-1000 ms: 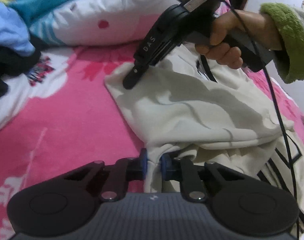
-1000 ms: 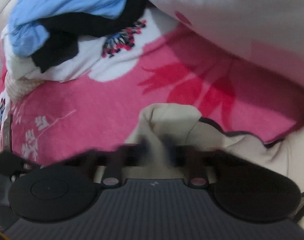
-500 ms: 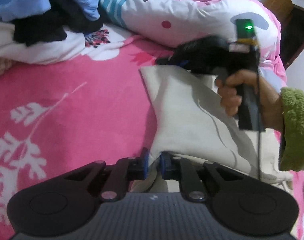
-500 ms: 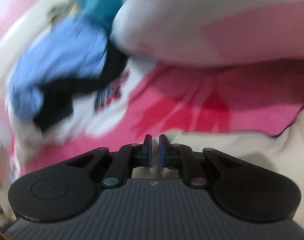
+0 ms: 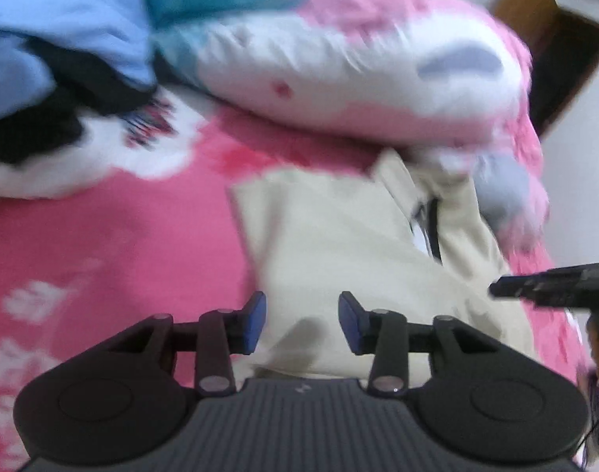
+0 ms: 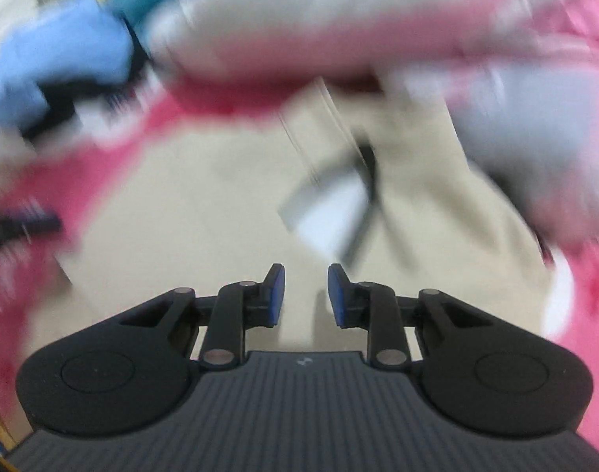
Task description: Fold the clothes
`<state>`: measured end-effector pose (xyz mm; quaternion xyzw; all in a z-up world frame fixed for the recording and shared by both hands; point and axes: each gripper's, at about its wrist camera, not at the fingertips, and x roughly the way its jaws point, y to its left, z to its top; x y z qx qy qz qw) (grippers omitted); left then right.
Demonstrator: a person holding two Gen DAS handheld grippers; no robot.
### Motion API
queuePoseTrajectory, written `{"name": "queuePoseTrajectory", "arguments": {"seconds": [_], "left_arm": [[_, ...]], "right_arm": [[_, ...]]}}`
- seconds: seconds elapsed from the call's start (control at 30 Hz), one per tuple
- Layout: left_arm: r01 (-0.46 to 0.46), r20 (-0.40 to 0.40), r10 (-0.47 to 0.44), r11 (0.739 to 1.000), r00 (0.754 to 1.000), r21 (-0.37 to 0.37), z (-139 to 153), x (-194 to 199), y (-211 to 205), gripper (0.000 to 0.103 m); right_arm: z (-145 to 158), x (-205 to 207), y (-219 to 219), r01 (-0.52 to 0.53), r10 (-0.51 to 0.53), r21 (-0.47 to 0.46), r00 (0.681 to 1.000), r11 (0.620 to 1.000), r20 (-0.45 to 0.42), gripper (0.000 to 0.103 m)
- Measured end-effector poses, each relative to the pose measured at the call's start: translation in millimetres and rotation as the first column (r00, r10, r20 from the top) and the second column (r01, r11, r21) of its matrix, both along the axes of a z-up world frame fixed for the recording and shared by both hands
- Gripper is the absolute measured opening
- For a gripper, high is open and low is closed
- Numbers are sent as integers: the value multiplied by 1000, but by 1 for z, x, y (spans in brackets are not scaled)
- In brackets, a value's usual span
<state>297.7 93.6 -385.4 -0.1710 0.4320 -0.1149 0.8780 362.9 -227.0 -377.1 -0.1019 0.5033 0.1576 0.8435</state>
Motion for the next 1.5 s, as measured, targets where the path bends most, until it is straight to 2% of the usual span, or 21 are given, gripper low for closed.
{"name": "queuePoseTrajectory", "arguments": {"seconds": [0.07,0.1,0.17,0.2,0.3,0.37,0.43,0.5,0.53,0.63,0.7,0.77,0.83,0.9,1.0,1.07,1.2,1.3,1.37,1.47,1.5], "left_arm": [[5,0,-5,1000,1000,31,1,1,-5,43],[7,0,-7,999,1000,46,2,2,-8,44],[12,0,-12,997,1000,77,3,4,-13,43],[14,0,-14,996,1000,92,3,4,-15,43],[21,0,-21,990,1000,138,5,6,-23,44],[22,30,-27,990,999,143,9,16,-29,47],[21,55,-29,989,998,149,9,30,-37,50],[6,6,-7,984,1000,176,-14,53,-45,52],[4,-8,-2,981,1000,194,-22,60,-47,48],[14,-3,-14,970,1000,243,-29,67,-53,48],[37,37,-48,967,998,253,-12,66,-55,49],[52,94,-79,964,992,259,5,71,-59,54],[91,127,-125,965,984,246,14,90,-70,59],[133,143,-166,967,976,218,18,114,-83,62],[141,131,-156,984,979,112,8,159,-99,63],[123,103,-128,991,986,52,-2,188,-107,63],[40,43,-37,996,998,-78,-19,222,-112,61],[8,36,-5,995,999,-103,-27,234,-121,56],[-8,49,13,993,999,-115,-29,236,-127,50],[-14,76,24,992,997,-122,-31,238,-136,36],[-14,82,23,994,996,-112,-32,238,-139,25]], "right_arm": [[-40,-2,-15,45,-50,-96,997,994,-55,22],[-58,-1,-23,80,-89,-114,993,990,-77,21],[-65,0,-39,130,-132,-36,989,991,-71,21],[-58,1,-42,140,-141,-24,987,990,-72,21],[-30,-7,-53,155,-155,-11,988,988,0,21],[-19,-12,-66,185,-185,-10,982,983,38,22],[-27,-12,-83,240,-239,-27,970,970,38,22],[-52,-12,-103,300,-301,-37,953,953,-21,23],[-66,-15,-110,305,-305,-16,951,952,-45,23],[-55,-11,-111,278,-277,0,959,961,-51,23],[-35,-9,-108,245,-245,10,969,970,-20,24],[-13,0,-102,183,-186,50,982,982,41,25],[4,16,-97,102,-111,90,988,991,110,28],[8,47,-88,20,-35,94,986,995,164,38],[3,93,-80,-70,52,85,978,994,204,44],[0,117,-80,-92,74,82,976,992,207,47],[-11,152,-86,-64,40,185,991,981,131,50],[-18,169,-90,-38,21,273,998,961,64,49],[-19,170,-91,-15,-3,314,998,949,55,48],[-20,172,-96,24,-47,405,998,914,47,37],[-20,172,-95,24,-49,409,997,912,51,30]]}}
